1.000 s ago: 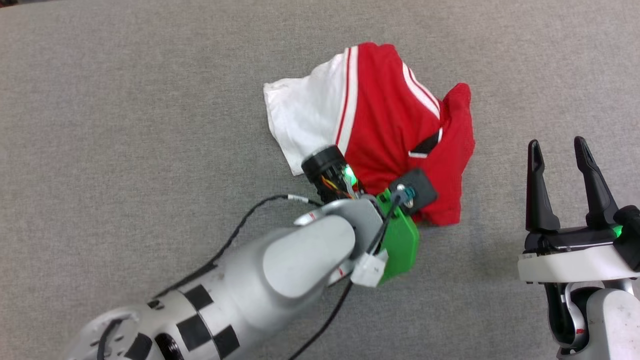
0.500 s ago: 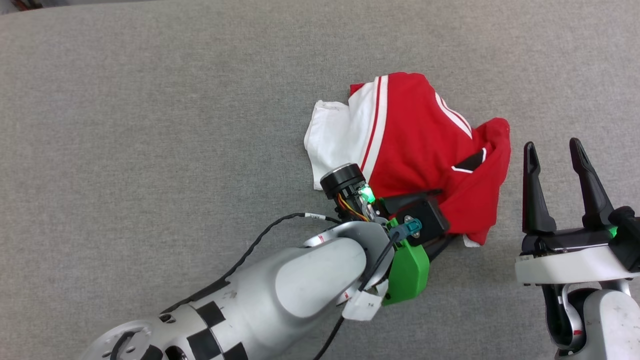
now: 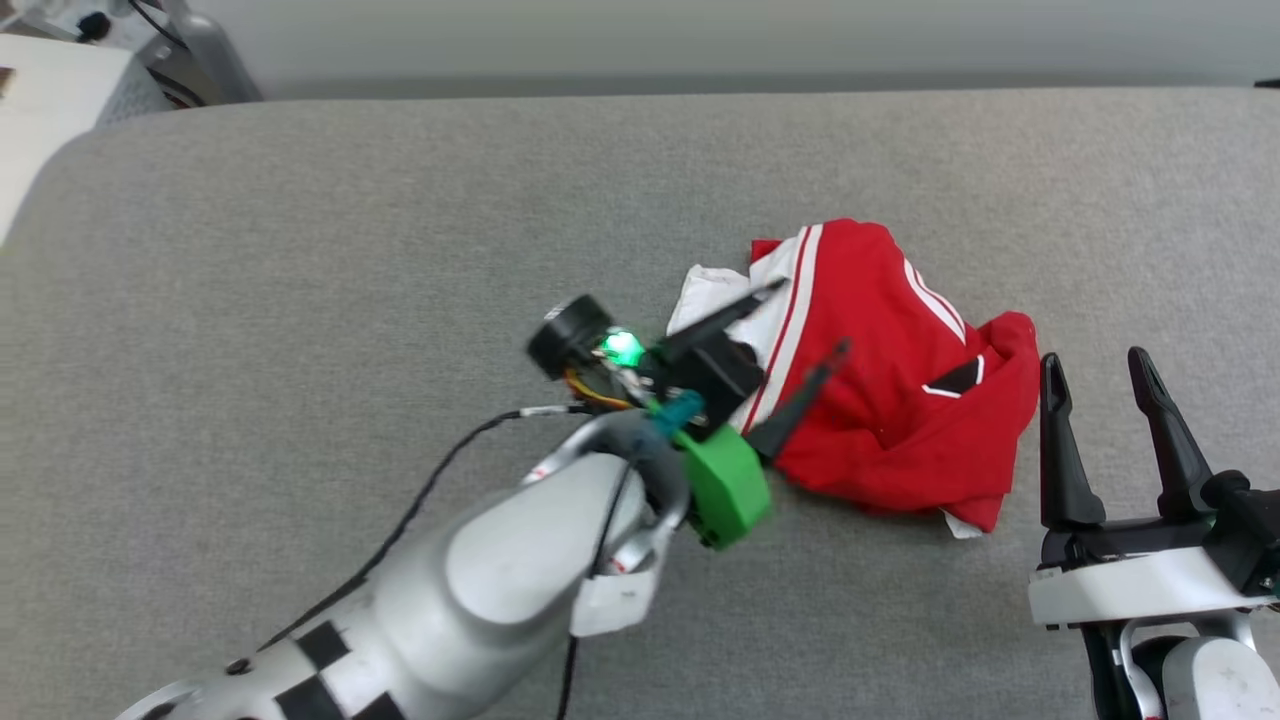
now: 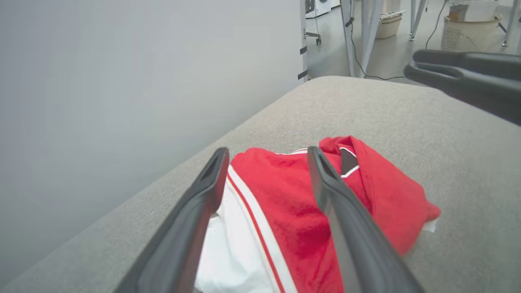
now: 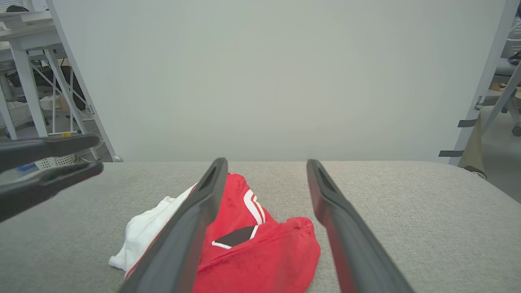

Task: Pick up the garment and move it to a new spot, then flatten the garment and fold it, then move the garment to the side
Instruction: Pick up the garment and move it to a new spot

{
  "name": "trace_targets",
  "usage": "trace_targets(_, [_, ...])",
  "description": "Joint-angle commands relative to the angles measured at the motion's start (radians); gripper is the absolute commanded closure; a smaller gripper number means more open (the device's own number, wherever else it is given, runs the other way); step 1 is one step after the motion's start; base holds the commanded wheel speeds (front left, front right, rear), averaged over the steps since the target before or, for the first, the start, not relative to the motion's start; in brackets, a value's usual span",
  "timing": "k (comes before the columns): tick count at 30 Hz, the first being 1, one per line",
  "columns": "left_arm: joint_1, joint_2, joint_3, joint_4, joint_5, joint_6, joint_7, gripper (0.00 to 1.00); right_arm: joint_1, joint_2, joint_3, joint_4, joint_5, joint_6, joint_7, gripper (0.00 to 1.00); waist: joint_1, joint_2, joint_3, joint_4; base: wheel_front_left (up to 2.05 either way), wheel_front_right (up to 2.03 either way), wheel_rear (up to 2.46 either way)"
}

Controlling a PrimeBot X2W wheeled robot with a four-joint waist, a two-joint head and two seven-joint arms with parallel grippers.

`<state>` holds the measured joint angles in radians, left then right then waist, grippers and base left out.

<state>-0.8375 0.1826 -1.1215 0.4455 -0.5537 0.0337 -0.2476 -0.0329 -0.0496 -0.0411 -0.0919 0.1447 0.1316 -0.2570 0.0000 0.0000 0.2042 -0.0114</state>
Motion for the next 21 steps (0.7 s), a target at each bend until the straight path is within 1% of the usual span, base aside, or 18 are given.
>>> trace_targets(1, [0.035, 0.029, 0.033, -0.028, -0.009, 0.034, -0.011, 0.00, 0.015, -0.001, 0.000, 0.003, -0.007, -0.001, -0.005, 0.00, 0.0000, 0.0000, -0.041, 0.034, 0.00, 0.00, 0.00])
trace_targets(3, [0.070, 0.067, 0.092, -0.077, -0.005, 0.085, -0.013, 0.00, 0.025, -0.001, 0.001, 0.004, -0.007, -0.001, -0.005, 0.00, 0.0000, 0.0000, -0.052, 0.040, 0.00, 0.00, 0.00])
trace_targets(7, [0.172, 0.138, 0.231, -0.198, 0.042, 0.182, -0.014, 0.00, 0.040, -0.001, 0.002, 0.003, -0.004, -0.001, -0.005, 0.00, 0.0000, 0.0000, -0.072, 0.052, 0.00, 0.00, 0.00])
trace_targets(9, [0.235, 0.164, 0.295, -0.243, 0.069, 0.219, -0.014, 0.00, 0.049, -0.001, 0.003, 0.003, -0.003, -0.001, -0.005, 0.00, 0.0000, 0.0000, -0.083, 0.057, 0.00, 0.00, 0.00])
trace_targets(12, [0.332, 0.181, 0.400, -0.297, 0.094, 0.259, -0.014, 0.00, 0.058, -0.001, 0.002, 0.004, 0.000, -0.001, -0.005, 0.00, 0.0000, 0.0000, -0.095, 0.063, 0.00, 0.00, 0.00])
trace_targets(15, [0.431, 0.184, 0.506, -0.340, 0.127, 0.281, -0.014, 0.00, 0.068, -0.001, 0.003, 0.009, 0.009, -0.001, -0.005, 0.00, 0.0000, 0.0000, -0.107, 0.068, 0.00, 0.00, 0.00])
trace_targets(17, [0.490, 0.180, 0.565, -0.362, 0.150, 0.281, -0.014, 0.00, 0.073, -0.001, 0.006, 0.013, 0.013, -0.001, -0.005, 0.00, 0.0000, 0.0000, -0.113, 0.069, 0.00, 0.00, 0.00])
trace_targets(21, [0.596, 0.155, 0.664, -0.389, 0.189, 0.252, -0.014, 0.00, 0.082, -0.001, 0.009, 0.023, 0.026, -0.001, -0.005, 0.00, 0.0000, 0.0000, -0.127, 0.070, 0.00, 0.00, 0.00])
